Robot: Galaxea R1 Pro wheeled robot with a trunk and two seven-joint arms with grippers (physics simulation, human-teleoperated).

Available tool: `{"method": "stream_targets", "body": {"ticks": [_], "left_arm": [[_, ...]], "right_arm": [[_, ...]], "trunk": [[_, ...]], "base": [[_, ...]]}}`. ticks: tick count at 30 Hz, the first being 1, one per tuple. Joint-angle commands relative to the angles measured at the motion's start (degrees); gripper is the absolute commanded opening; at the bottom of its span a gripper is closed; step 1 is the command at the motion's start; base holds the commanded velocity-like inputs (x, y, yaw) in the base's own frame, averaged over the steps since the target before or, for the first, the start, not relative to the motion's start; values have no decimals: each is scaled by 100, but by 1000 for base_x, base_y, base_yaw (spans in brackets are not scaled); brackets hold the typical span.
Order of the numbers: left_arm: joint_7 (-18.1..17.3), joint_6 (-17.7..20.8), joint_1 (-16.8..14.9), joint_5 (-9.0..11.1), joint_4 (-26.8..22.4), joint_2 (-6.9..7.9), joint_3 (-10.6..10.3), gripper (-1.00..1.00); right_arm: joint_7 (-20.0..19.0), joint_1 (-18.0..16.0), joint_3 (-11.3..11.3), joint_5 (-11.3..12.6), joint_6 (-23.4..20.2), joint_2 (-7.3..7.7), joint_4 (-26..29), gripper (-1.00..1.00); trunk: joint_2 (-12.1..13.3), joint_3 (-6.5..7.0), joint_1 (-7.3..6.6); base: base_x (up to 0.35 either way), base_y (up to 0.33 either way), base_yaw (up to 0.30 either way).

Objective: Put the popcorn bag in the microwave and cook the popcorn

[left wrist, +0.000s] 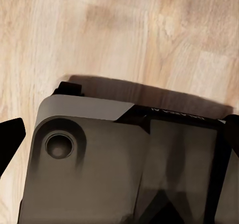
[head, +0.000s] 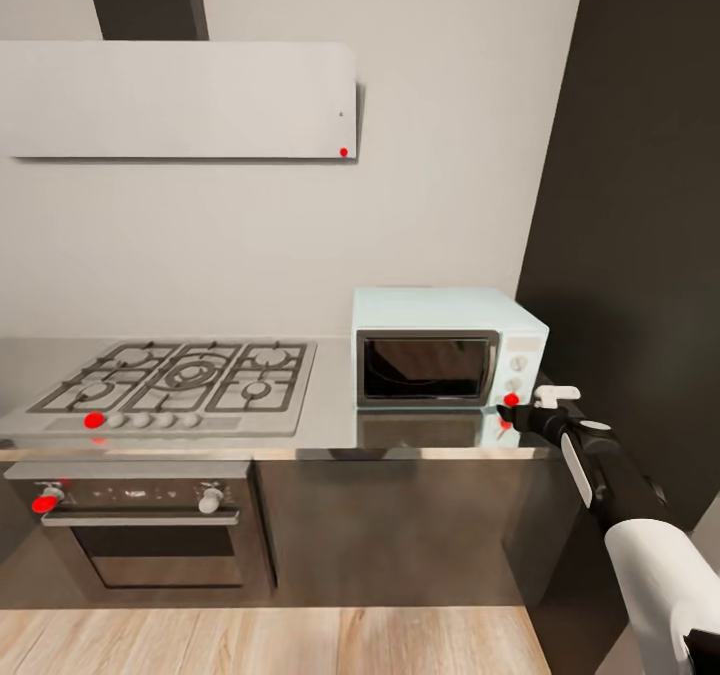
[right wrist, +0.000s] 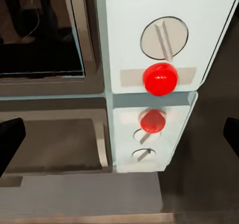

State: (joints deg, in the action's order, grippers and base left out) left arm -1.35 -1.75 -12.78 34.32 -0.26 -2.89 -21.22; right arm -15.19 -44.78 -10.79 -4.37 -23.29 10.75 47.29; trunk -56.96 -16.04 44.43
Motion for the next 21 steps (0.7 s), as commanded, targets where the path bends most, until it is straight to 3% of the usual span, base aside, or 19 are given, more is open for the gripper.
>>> {"method": "stream_targets", "body": {"ticks": [1, 13, 15, 16, 19, 21], "left_arm": [[-14, -18, -5, 58, 9, -1, -49, 100], [-14, -18, -5, 58, 9, -1, -49, 100], [-14, -18, -5, 58, 9, -1, -49, 100], [-14, -18, -5, 58, 9, -1, -49, 100], [-14, -18, -5, 58, 9, -1, -49, 100], [-14, -18, -5, 58, 9, -1, -49, 100]], "right_arm": [[-39, -4, -20, -46, -26, -3, 8, 100], [-10, -4, -28, -46, -26, 10, 0, 100], [-10, -4, -28, -46, -26, 69, -1, 100], [-5, -4, -28, -46, -22, 184, -1, 100], [-36, -4, -28, -46, 29, 334, -131, 100], [-68, -4, -28, -52, 151, 379, -253, 100]], "trunk": [[-4, -7, 2], [-4, -7, 2], [-4, -7, 2], [-4, -7, 2], [-4, -7, 2], [-4, -7, 2]], "base": [[153, 0, 0], [95, 0, 0], [3, 0, 0], [0, 0, 0], [0, 0, 0], [0, 0, 0]]}}
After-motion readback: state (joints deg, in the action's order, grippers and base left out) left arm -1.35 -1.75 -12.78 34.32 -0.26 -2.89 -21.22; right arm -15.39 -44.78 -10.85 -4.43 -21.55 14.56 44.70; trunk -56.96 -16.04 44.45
